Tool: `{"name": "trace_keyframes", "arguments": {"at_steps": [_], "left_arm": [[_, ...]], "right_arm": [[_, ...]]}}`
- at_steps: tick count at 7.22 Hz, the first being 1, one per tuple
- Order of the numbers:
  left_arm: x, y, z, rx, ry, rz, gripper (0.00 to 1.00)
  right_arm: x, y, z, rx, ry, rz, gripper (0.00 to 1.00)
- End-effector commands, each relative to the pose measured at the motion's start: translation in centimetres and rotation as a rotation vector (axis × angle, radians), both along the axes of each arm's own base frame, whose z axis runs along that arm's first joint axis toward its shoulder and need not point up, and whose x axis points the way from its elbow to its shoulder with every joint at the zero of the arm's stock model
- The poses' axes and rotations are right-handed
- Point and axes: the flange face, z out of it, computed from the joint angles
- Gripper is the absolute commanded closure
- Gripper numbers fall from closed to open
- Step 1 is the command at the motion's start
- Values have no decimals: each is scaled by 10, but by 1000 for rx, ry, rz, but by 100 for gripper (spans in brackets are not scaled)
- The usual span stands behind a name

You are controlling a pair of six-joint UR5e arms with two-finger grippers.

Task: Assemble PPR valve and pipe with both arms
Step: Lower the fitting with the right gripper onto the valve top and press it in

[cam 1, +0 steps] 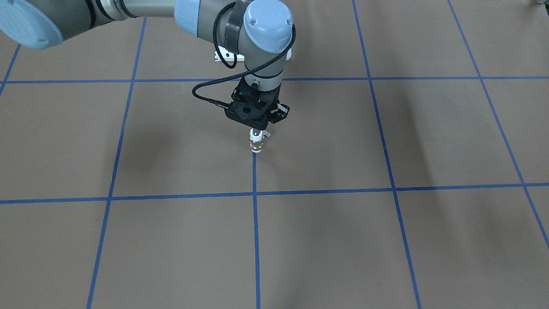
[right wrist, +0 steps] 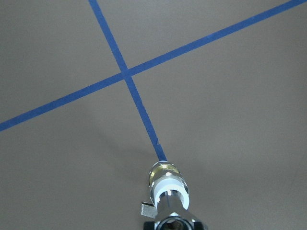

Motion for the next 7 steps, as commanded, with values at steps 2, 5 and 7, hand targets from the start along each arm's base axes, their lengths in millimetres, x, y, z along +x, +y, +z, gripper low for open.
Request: {"name": "trace_keyframes", "arguments": {"at_steps": [2, 5, 7], "left_arm": [[-1, 0, -1, 2, 0, -1, 0], [0, 0, -1, 0, 0, -1, 0], [0, 0, -1, 0, 0, -1, 0]], "right_arm": [[-5, 3, 7, -3, 10, -9, 100], [-10, 9, 15, -6, 17, -22, 100], [-10, 9, 11, -2, 13, -21, 100]]}}
